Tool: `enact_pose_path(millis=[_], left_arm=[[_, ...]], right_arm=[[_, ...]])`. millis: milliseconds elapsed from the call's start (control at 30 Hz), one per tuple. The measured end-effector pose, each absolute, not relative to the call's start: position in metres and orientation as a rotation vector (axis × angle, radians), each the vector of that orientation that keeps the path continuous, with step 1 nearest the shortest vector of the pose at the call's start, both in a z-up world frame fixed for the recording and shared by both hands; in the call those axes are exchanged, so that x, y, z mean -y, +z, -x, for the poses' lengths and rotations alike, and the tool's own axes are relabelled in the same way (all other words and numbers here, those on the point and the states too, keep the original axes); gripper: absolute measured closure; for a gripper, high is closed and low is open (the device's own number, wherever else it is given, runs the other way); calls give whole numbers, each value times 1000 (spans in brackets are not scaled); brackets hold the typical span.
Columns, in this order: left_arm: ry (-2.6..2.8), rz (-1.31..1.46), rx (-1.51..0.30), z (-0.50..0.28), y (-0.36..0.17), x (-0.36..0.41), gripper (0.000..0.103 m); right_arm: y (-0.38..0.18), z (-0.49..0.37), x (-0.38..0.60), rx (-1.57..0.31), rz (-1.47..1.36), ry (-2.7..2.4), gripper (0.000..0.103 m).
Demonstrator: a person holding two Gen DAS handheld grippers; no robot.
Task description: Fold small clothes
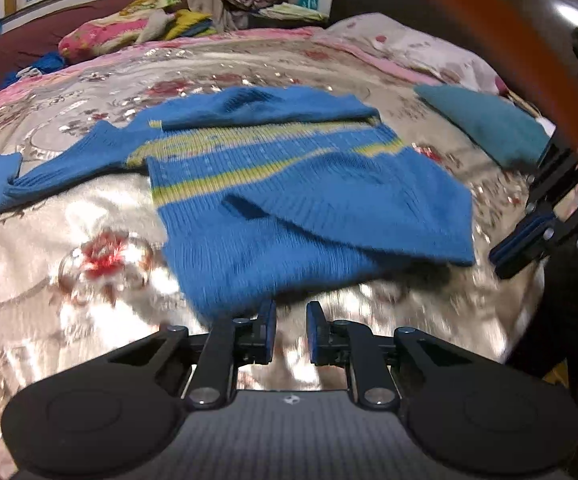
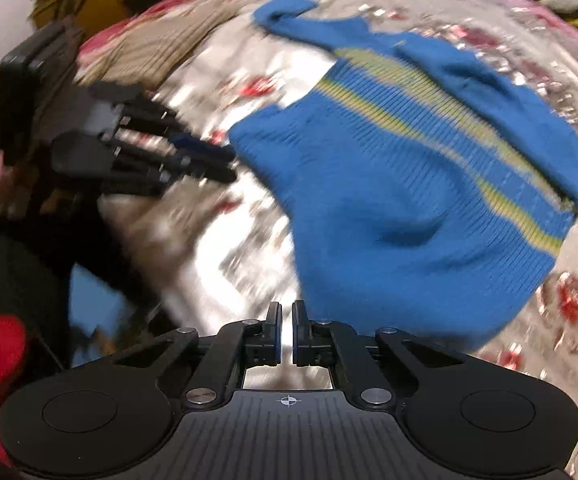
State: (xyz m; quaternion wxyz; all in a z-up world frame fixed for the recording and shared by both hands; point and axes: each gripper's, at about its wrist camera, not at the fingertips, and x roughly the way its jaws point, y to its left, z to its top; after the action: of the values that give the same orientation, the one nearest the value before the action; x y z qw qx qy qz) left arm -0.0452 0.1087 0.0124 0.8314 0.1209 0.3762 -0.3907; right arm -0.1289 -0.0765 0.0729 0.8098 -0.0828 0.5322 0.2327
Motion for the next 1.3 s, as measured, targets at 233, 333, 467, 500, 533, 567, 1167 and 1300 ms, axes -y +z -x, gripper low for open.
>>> enact_pose_path(millis=[233,333,467,500,533,567,1167,1300], left_arm=[[-770,-182,-704,36,30,-116,70],[-744,-156,-671,20,32,-112,58],[-711,-148,-680,-3,26,-103,56],[-709,-145,-684,-7,24,-101,55],[-701,-148,-690,-11,20,-99,54],[-689,-150,-699,-16,16,-98,54],[-1054,-170,-852,33,23,-127,56],[-934,-175,-764,29,34,-129,55]], right_arm=[[90,120,87,-1029,136,390,89],[89,102,87,-983,115,331,83],[84,76,85,-953,71,314,83],[84,69,85,-944,59,317,83],[84,64,84,-941,53,318,82],[82,57,82,-944,52,324,81],[39,100,54,-1274,232,681,76],[55,103,68,-1177,136,551,76]])
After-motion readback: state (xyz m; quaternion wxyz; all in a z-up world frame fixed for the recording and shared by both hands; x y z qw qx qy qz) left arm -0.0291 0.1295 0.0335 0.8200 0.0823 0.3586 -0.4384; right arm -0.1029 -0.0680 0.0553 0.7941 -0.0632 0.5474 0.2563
